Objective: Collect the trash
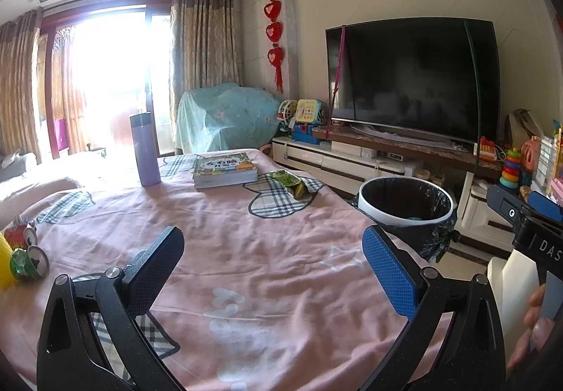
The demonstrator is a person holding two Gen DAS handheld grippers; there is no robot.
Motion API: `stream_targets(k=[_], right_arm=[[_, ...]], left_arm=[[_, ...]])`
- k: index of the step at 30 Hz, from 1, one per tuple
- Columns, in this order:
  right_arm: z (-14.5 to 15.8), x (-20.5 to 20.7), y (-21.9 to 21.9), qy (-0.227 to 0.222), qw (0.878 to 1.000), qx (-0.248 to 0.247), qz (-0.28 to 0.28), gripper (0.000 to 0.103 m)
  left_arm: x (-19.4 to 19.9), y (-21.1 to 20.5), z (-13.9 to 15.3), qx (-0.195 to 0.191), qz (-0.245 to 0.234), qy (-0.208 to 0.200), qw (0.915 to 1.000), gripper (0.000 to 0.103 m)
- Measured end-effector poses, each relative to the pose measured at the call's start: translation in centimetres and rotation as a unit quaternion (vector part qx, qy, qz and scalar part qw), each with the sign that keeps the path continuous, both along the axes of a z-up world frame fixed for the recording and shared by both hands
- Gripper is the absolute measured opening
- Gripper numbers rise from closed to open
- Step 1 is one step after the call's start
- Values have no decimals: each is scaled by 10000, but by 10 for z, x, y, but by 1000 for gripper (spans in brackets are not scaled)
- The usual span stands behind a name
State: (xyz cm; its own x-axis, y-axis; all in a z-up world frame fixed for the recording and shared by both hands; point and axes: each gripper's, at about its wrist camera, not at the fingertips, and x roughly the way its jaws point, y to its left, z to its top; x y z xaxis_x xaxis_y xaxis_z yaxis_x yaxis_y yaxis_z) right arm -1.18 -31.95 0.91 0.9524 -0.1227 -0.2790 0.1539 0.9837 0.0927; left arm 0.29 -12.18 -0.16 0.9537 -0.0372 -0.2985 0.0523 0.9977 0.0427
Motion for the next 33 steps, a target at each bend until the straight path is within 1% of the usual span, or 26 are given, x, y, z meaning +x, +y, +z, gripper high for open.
stream_targets(k=[24, 33], right_arm=[[-2, -1, 4, 14, 10000, 38, 35, 103], [0, 5, 19, 110, 9998, 73, 168, 103]], left_arm=[[0, 2, 1, -47, -61, 61, 10000, 103], [2, 6, 2, -108, -93, 150, 9998, 103]])
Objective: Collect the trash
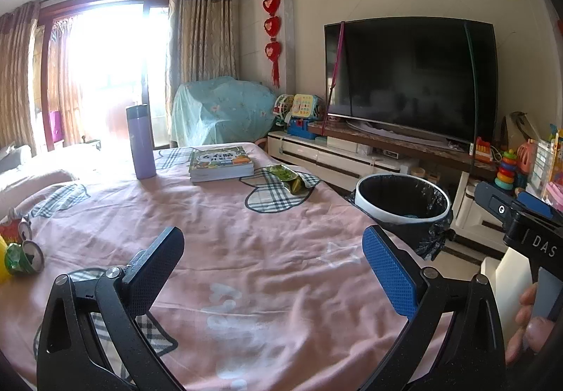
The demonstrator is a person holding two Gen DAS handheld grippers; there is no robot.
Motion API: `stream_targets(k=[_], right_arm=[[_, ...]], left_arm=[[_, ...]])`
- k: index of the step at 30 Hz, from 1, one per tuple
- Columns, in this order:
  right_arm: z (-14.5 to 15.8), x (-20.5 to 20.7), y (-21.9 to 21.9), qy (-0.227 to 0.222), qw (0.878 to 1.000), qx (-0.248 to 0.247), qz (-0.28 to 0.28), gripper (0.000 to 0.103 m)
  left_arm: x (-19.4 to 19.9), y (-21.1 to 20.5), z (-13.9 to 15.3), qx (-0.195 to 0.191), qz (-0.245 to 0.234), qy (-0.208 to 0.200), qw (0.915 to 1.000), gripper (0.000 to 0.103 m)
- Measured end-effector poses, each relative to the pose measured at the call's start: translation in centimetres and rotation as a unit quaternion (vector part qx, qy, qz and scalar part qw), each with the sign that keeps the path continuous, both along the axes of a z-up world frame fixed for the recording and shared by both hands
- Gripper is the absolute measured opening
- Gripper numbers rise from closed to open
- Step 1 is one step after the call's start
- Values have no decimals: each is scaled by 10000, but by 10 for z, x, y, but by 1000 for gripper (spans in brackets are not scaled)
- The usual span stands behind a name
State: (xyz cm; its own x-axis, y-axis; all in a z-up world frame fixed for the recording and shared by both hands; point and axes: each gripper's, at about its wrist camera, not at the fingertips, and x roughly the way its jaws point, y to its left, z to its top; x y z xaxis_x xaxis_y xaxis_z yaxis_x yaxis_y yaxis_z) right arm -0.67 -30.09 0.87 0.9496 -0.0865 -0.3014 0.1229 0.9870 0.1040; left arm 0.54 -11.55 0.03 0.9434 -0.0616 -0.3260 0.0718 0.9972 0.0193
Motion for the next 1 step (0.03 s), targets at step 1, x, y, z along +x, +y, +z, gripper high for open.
stream_targets(k=[1], right_arm=[[0, 1, 2, 5, 10000, 5, 22, 103]], left_arm=[[0, 1, 0, -10, -5, 6, 10000, 103]])
